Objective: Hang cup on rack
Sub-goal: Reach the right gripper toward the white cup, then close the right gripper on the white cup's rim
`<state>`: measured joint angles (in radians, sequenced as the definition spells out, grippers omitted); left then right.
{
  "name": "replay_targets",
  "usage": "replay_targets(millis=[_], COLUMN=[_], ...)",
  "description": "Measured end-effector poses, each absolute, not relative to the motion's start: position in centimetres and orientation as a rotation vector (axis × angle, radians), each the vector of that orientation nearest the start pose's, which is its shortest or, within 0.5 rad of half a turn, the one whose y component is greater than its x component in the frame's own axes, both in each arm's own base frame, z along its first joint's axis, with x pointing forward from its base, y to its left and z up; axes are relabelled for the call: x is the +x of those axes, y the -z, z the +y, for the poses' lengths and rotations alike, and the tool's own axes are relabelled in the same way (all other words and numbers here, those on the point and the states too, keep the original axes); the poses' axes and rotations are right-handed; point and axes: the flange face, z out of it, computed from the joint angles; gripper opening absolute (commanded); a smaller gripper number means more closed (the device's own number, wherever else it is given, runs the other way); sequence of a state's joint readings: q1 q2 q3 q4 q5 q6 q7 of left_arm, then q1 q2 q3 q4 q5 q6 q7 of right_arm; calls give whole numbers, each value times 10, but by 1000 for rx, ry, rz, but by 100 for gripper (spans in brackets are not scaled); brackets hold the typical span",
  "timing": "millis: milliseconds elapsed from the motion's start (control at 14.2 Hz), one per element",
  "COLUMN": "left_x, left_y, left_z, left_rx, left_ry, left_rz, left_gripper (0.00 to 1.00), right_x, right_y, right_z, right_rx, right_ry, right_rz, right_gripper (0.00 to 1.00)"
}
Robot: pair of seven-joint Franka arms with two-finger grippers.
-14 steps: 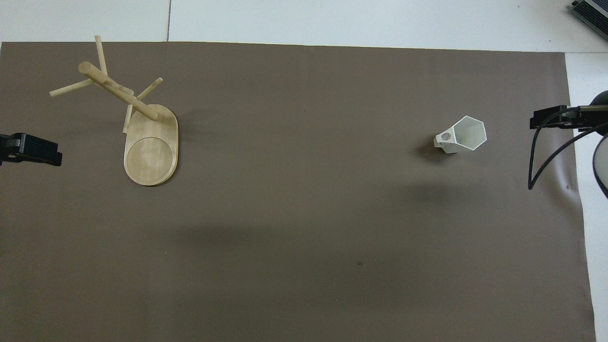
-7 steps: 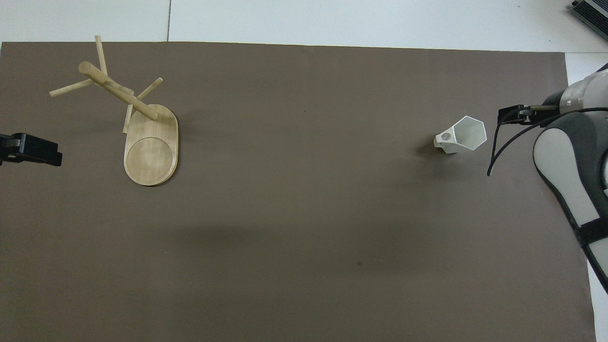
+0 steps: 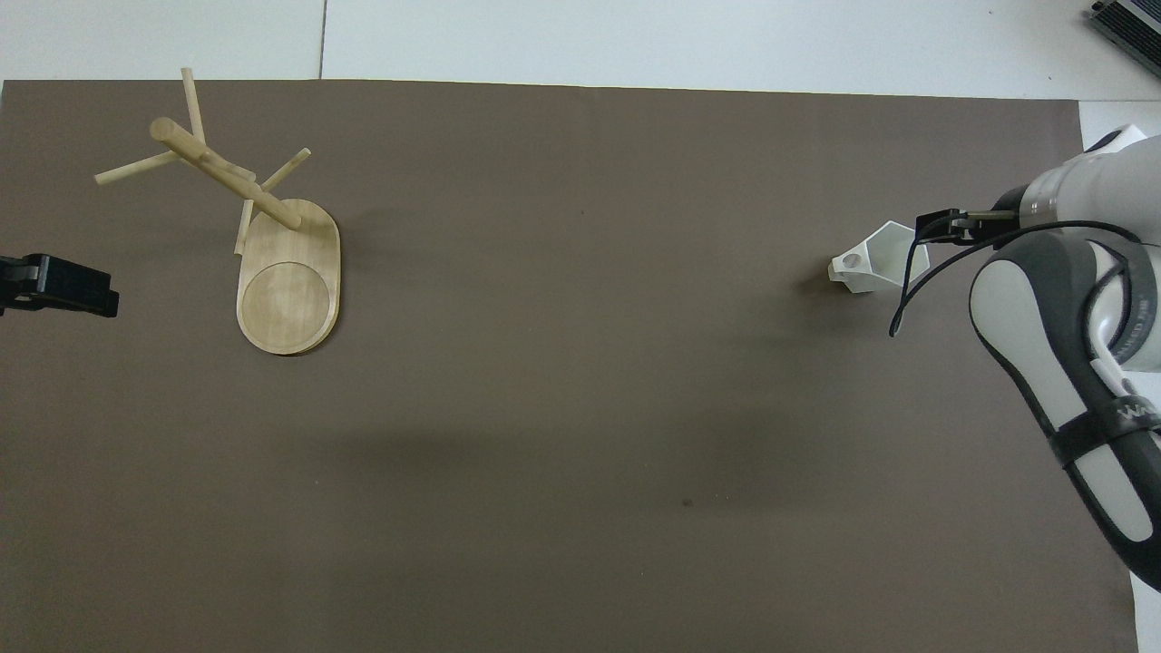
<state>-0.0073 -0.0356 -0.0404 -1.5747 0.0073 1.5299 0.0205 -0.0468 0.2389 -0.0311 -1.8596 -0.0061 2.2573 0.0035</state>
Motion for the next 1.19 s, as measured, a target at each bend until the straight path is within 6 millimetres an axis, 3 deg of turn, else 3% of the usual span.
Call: replay_targets(millis=[421, 982, 1193], left_x=[539, 539, 539], left_y=[-639, -639, -639], left_z=[-25, -25, -25], left_rx=[-3131, -3131, -3131], left_ry=[-14, -14, -14], left_rz=[106, 106, 106], left_gripper=[100, 100, 100], right_x=[627, 629, 629], right_y=[-372, -370, -366], right_z=[-48, -49, -50], right_rx=[-3148, -3147, -3148], right_ry=[259, 278, 270], right_rz=[120, 122, 123], right_gripper=[100, 100, 91])
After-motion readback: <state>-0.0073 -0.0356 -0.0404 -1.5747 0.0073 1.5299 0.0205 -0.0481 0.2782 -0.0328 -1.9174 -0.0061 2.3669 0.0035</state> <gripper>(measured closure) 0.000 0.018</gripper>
